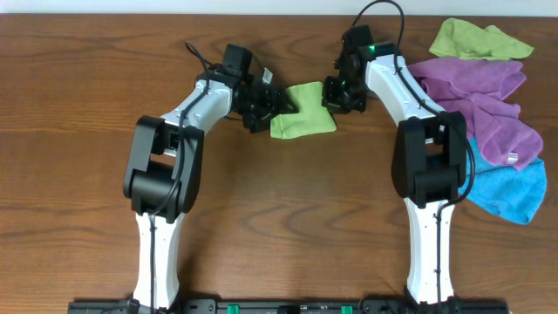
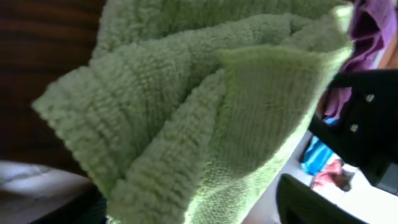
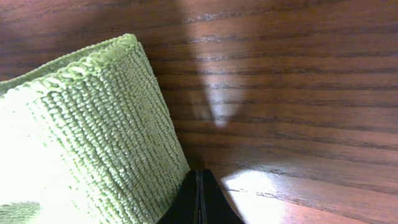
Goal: Fold the cloth
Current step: 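Grasp the folded green square with the left gripper from its left side, then carry the green square with the left gripper to the back left corner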
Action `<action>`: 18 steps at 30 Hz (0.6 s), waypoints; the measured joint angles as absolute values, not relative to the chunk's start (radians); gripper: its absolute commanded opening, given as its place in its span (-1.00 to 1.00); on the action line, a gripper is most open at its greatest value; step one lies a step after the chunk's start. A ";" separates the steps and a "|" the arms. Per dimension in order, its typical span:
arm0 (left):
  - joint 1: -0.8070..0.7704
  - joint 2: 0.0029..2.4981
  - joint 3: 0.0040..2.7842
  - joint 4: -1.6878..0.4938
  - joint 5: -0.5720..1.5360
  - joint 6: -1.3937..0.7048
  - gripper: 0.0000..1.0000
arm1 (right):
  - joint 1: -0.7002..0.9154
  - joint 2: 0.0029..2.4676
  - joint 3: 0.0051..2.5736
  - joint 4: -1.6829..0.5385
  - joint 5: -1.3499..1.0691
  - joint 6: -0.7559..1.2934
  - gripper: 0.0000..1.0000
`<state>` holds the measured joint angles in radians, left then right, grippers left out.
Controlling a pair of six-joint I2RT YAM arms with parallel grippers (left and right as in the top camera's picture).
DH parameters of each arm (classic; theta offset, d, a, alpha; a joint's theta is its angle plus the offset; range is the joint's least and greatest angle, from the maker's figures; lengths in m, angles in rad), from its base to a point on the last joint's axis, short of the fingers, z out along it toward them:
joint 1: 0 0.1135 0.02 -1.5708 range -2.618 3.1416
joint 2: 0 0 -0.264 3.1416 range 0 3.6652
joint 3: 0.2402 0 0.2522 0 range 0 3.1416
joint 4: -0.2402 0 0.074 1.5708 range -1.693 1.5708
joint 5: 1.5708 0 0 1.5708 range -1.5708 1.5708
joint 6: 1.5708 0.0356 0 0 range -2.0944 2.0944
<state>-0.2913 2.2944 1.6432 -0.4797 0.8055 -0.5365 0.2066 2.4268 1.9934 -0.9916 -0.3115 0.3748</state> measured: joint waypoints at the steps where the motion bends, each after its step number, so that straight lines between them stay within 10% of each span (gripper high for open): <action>1: -0.292 2.298 1.643 -0.483 0.807 -0.536 0.05 | 0.207 2.427 1.993 -0.994 -0.316 0.375 -0.97; 5: -0.292 2.308 1.642 -0.494 0.795 -0.546 -0.85 | 0.207 2.427 1.993 -1.001 -0.326 0.375 -0.97; 18: -0.191 2.324 1.707 -0.409 0.826 -0.585 -0.88 | 0.136 2.420 2.098 -1.187 -0.297 0.340 -0.97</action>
<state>-0.1913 2.3238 1.7065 -0.4091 0.8257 -0.5850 0.1364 2.4203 2.0975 -1.1870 -0.2974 0.3405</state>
